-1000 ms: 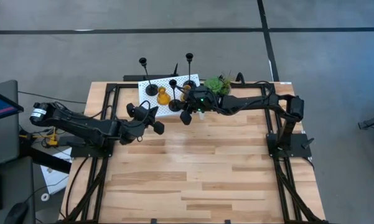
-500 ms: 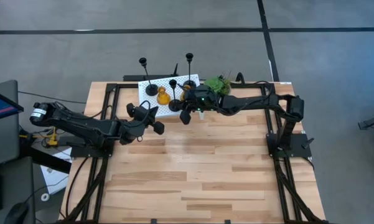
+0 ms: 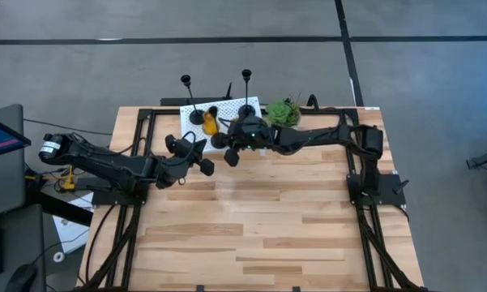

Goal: Pick & Place candle stick holders
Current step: Adjust the candle holders on the shelf

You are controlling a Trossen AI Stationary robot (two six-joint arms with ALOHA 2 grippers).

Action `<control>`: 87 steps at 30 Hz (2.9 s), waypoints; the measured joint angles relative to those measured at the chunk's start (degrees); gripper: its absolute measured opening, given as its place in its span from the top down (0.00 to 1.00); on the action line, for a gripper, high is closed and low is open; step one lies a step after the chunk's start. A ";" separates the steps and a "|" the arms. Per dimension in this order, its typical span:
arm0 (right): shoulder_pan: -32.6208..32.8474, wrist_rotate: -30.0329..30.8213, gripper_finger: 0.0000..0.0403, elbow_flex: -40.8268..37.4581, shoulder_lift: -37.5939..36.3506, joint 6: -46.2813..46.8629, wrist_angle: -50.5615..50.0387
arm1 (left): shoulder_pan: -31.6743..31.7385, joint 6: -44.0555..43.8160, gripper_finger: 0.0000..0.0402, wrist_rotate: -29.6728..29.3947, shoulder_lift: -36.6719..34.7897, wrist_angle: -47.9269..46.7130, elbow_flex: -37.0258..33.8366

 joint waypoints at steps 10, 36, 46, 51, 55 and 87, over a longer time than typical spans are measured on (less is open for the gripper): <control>-2.88 1.50 1.00 1.99 -1.79 -1.85 -9.97 | 0.02 0.39 0.99 0.00 0.00 0.04 0.00; -2.36 -0.13 1.00 2.17 -8.03 -4.75 -11.28 | 0.02 0.42 0.99 0.02 0.00 0.02 0.00; -1.32 -1.35 1.00 1.83 -11.74 -6.68 -18.59 | 0.20 0.95 0.99 -0.14 0.00 -0.52 0.00; -1.16 -2.80 1.00 -0.56 -15.04 -7.32 -18.31 | 0.97 1.88 0.99 -0.35 0.00 -0.66 0.00; -1.18 -4.10 1.00 -3.74 -18.12 -7.65 -16.99 | 4.28 1.74 0.99 3.66 0.00 -0.85 0.00; -1.18 -4.08 1.00 -12.21 -29.00 -6.24 -16.12 | 21.45 5.96 0.99 29.82 11.32 14.81 0.02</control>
